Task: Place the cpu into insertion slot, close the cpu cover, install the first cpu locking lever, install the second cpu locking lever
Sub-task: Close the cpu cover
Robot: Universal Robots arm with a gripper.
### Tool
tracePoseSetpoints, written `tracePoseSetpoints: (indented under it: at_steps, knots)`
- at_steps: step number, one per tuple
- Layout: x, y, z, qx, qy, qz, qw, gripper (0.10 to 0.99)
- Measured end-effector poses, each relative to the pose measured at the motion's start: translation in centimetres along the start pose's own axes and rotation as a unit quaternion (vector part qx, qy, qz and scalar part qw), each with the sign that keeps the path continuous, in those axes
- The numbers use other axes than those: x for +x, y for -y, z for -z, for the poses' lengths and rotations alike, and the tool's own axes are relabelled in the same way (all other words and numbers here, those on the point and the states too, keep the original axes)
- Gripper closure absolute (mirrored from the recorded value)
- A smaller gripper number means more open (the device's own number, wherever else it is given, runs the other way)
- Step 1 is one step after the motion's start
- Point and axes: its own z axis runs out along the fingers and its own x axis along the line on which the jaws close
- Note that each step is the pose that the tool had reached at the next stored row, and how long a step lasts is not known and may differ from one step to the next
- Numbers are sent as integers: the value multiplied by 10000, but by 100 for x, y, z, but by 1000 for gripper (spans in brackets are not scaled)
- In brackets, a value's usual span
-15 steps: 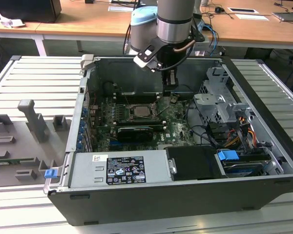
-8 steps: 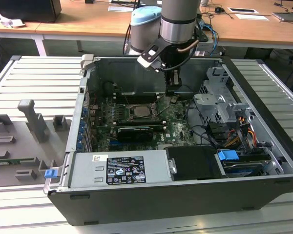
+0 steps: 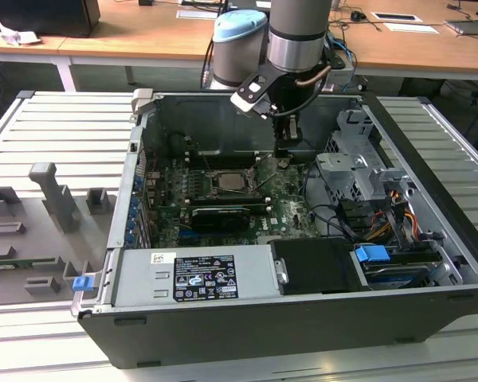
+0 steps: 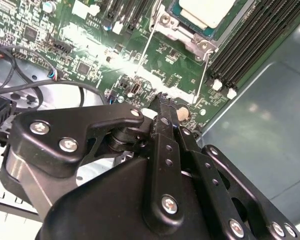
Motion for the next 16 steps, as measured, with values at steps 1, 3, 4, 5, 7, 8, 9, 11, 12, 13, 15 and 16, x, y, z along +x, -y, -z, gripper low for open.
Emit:
tracePoseSetpoints:
  at_steps: [1, 3, 4, 5, 7, 8, 9, 11, 12, 13, 15, 16]
  knots:
    - [1, -13, -10, 1, 0, 3, 10000, 980]
    - [1, -64, -62, 13, 0, 3, 10000, 980]
    - [1, -76, -79, 17, -1, 3, 10000, 980]
    - [0, -98, -109, 22, 0, 2, 10000, 980]
    - [0, -105, -165, 31, -1, 2, 10000, 980]
    - [-1, -104, -185, 33, 0, 2, 10000, 980]
    - [0, -98, -202, 34, -1, 2, 10000, 980]
    - [1, -54, -206, 35, 0, 2, 10000, 980]
    - [2, -34, -205, 35, 0, 2, 10000, 980]
    - [2, -14, -206, 34, 0, 3, 10000, 980]
    - [2, 3, -205, 35, -1, 3, 10000, 980]
    - [2, 7, -205, 35, -1, 2, 10000, 980]
